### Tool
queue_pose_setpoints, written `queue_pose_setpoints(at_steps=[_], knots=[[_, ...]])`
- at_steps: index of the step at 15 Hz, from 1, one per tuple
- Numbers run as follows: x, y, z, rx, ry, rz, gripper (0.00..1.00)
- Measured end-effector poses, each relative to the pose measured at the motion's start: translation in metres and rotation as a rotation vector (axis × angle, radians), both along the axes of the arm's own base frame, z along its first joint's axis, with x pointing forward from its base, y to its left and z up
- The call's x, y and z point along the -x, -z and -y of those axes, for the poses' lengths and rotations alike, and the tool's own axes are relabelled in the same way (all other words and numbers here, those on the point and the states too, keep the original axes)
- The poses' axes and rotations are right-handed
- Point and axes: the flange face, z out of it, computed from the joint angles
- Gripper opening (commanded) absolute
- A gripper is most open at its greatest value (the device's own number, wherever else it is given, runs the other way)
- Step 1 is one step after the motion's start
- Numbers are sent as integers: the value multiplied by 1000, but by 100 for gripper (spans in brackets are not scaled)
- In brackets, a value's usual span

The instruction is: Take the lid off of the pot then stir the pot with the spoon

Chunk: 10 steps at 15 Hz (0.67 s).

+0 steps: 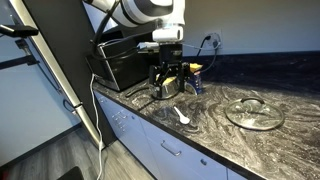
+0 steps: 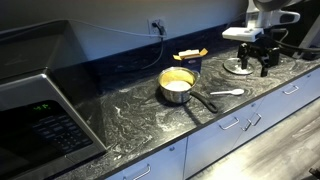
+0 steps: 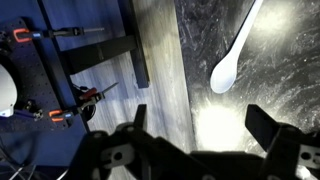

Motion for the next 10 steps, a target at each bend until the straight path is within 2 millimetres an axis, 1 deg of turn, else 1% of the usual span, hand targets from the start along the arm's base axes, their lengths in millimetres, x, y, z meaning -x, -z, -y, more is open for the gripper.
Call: queue_pose_setpoints(at_steps=[5,8,10], knots=[[1,36,-15,-83,75,124,100],[-1,54,-31,-68,111,151,100],[-2,61,-46,-37,110,149,100]])
